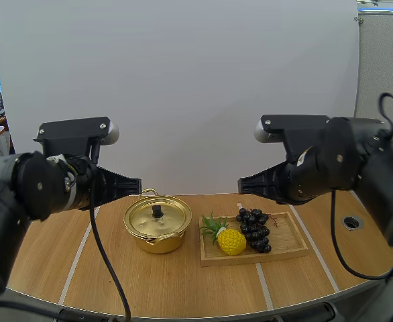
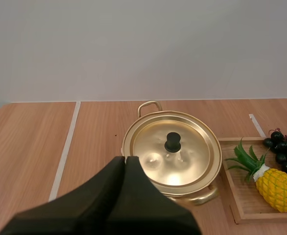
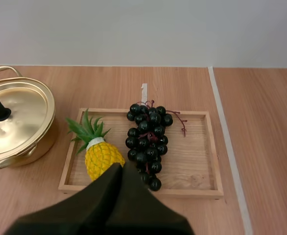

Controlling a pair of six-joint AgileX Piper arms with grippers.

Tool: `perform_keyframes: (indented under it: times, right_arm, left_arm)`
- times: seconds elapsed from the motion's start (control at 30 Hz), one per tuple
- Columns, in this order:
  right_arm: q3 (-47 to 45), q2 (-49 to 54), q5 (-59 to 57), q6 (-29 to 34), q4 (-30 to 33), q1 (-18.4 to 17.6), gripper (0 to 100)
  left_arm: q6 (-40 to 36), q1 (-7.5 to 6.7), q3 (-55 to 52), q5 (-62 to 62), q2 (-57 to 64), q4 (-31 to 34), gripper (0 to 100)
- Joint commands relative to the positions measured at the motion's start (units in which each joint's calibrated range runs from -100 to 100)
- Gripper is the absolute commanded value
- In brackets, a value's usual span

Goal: Open the pot, put the pineapple inside, and close it

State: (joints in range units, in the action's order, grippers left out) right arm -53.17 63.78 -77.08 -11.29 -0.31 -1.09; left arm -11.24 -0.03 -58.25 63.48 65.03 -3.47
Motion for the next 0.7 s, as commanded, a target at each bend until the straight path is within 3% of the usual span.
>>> perform_keyframes:
  times: [0.0, 0.1, 0.2, 0.27, 0.47, 0.67]
  right_arm:
    - [0.5, -0.7, 0.3, 2.1, 0.3, 0.1, 6]
    - [0.5, -0.7, 1.7, 1.9, 0.3, 0.1, 42]
    - [0.5, -0.6, 2.4, -2.6, 0.3, 0.1, 75]
    - [0.5, -0.6, 2.2, -6.4, 0.3, 0.1, 100]
    - [0.5, -0.6, 1.5, -8.1, 0.3, 0.1, 100]
    - [0.5, -0.6, 1.7, -8.1, -0.3, 0.1, 100]
  left_arm:
    - [0.2, -0.24, 1.0, -1.0, -1.7, -1.0, 24]
    - [0.2, -0.24, 1.0, -1.0, -2.2, -0.9, 55]
    - [0.5, -0.24, 1.0, -1.2, -2.2, -0.6, 97]
    - [2.2, -0.24, 1.0, -1.2, -2.2, -0.6, 100]
    - [9.4, -0.24, 1.0, 0.2, -2.2, -1.3, 100]
    - [27.6, -0.24, 1.1, 3.0, -5.4, -11.4, 100]
